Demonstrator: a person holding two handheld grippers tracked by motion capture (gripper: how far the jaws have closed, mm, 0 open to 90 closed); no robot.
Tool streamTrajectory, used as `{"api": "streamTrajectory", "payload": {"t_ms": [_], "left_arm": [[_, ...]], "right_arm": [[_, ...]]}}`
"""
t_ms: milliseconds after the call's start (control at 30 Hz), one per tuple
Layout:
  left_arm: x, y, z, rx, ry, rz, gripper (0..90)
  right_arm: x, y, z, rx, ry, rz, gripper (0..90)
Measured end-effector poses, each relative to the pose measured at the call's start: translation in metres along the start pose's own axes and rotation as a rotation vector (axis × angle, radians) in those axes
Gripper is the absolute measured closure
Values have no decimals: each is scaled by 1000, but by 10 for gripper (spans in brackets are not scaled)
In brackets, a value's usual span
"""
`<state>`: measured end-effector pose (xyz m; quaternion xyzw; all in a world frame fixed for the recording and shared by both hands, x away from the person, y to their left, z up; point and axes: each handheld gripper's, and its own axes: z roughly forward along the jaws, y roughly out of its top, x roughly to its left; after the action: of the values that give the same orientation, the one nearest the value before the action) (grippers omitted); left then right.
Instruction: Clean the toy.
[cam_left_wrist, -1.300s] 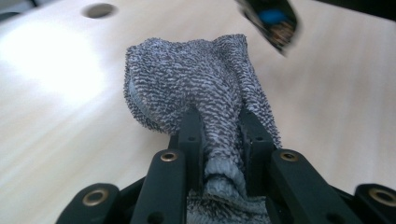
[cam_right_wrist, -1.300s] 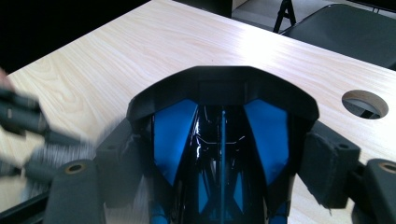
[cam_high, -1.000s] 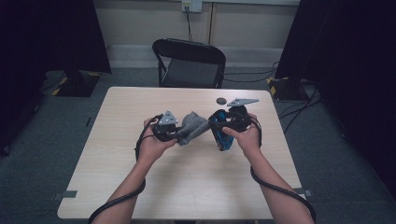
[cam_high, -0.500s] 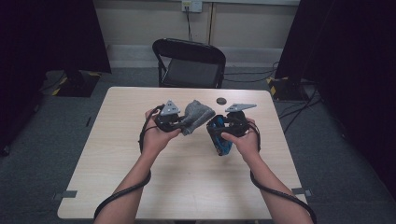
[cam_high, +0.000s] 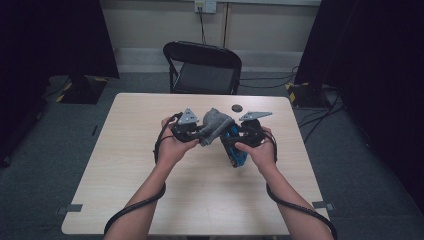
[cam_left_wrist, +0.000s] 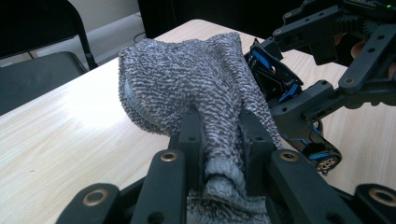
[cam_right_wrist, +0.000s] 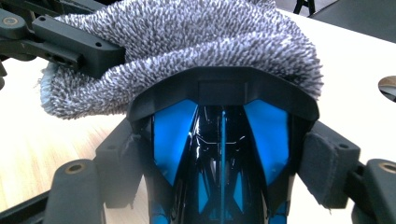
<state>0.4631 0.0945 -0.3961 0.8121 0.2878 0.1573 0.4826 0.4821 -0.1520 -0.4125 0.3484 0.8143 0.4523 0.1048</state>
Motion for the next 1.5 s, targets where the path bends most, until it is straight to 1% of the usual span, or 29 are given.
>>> {"api": "streamTrajectory", "payload": {"t_ms": [133,467,733,933,1000,1067,1200,1300,1500], "left_arm": [[-2,0,1,7,-7,8,745],[-4,-4,7,30,-17,9,746],[-9,-4,13,39,-29,18,746],[-10,-5,14,44,-31,21,746],[-11,-5,16,54,-26,32,747],[-13,-7,18,63,-31,39,746],[-15,-8,19,63,-33,39,746],[-15,-8,19,63,-33,39,746],[-17,-10,20,65,-34,42,747]], "right_arm": [[0,1,1,3,-3,1,253],[0,3,-1,2,-5,-4,253],[-1,4,-2,1,-12,-5,253],[-2,4,-3,1,-13,-5,253],[-2,4,-3,1,-20,-6,254],[-2,5,-3,0,-14,-3,253],[-2,5,-3,3,-21,-12,254],[-2,5,-3,0,-18,-7,254],[-1,7,-3,-4,-20,-13,254]]}}
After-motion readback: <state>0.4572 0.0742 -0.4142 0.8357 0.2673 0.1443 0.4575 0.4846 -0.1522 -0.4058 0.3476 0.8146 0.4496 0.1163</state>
